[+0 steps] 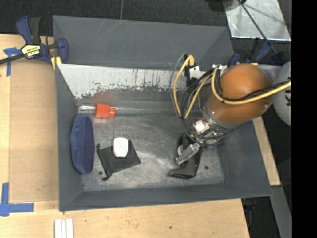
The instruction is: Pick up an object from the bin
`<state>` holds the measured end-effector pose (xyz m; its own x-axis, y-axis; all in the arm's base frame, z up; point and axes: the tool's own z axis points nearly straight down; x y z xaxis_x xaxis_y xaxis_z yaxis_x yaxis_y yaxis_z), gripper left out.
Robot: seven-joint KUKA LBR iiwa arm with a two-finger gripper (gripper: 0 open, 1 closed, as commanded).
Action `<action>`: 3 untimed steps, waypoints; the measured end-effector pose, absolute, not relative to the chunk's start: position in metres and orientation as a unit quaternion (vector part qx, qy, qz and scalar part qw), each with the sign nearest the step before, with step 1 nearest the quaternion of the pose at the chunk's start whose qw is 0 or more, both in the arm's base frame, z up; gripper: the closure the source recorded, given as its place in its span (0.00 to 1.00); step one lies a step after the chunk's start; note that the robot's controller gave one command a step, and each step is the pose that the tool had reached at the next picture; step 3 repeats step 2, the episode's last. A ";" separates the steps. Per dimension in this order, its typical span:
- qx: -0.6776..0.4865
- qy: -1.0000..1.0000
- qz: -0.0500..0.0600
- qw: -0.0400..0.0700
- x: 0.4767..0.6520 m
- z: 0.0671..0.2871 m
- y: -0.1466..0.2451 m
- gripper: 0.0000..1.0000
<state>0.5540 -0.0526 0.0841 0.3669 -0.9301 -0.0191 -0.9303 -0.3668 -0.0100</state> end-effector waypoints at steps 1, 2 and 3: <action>-0.830 0.558 -0.001 0.002 0.559 0.167 -0.063 1.00; -0.818 0.575 -0.001 0.002 0.577 0.247 -0.054 1.00; -0.818 0.575 -0.001 0.002 0.577 0.247 -0.054 1.00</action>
Offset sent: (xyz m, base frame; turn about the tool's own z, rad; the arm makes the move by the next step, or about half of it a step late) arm 0.0038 -0.0108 0.0812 -0.0131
